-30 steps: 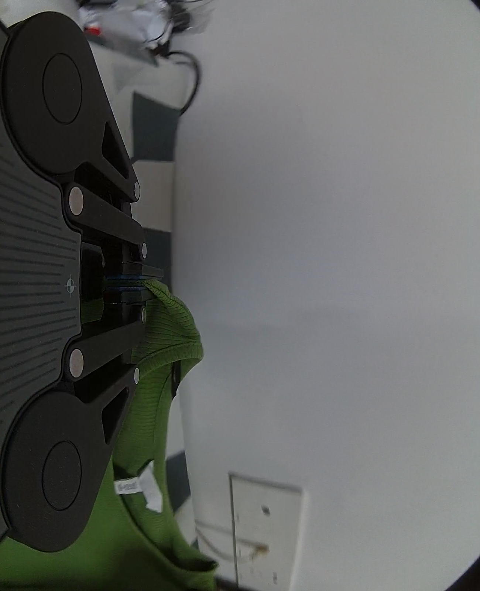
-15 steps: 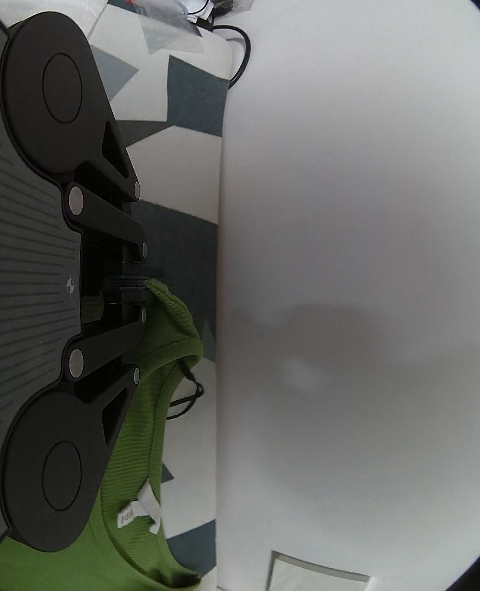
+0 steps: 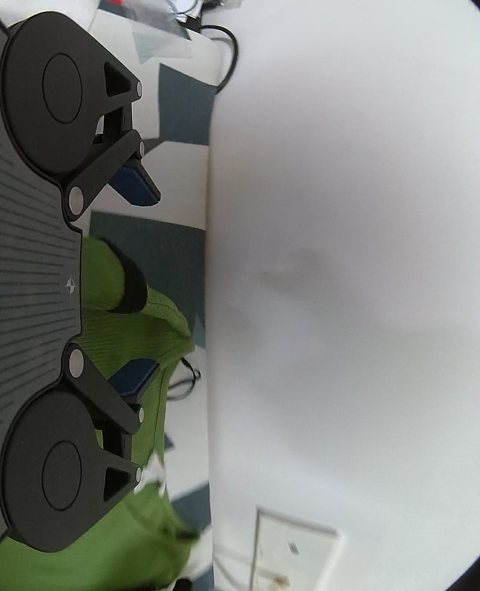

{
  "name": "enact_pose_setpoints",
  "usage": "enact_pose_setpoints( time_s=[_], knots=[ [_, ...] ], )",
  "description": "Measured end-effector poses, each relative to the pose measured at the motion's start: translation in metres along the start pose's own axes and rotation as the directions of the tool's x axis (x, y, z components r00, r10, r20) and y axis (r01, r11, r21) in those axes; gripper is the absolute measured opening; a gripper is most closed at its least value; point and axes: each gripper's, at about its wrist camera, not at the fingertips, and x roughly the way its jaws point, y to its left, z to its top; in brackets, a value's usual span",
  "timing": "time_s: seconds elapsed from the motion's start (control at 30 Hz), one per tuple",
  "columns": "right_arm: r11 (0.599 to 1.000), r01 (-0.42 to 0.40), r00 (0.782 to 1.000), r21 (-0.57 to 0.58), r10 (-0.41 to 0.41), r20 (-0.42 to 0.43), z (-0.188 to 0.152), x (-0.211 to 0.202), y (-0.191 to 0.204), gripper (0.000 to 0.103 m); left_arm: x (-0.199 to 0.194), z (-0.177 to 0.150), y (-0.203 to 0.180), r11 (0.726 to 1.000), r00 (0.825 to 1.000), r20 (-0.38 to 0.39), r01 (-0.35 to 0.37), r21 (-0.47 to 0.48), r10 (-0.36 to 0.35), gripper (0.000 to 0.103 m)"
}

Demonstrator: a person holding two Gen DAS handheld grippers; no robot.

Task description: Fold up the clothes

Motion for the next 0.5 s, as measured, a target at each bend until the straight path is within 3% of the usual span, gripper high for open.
enact_pose_setpoints(
  time_s=[0.2, 0.37, 0.5],
  knots=[
    [0.977, -0.136, 0.991, 0.166, 0.133, 0.025, -0.025, -0.079, -0.025, 0.068, -0.076, -0.040, 0.054, 0.991, 0.992, -0.039, 0.119, -0.058, -0.122, 0.088],
    [0.976, -0.136, 0.988, 0.172, 0.147, -0.053, -0.077, -0.140, -0.019, 0.068, -0.122, -0.102, 0.088, 0.980, 0.978, -0.133, 0.145, -0.136, -0.163, 0.089],
    [0.961, -0.095, 0.983, 0.260, 0.133, -0.130, -0.117, -0.171, -0.015, 0.068, -0.151, -0.139, 0.097, 0.970, 0.966, -0.165, 0.172, -0.173, -0.200, 0.089]
  ],
)
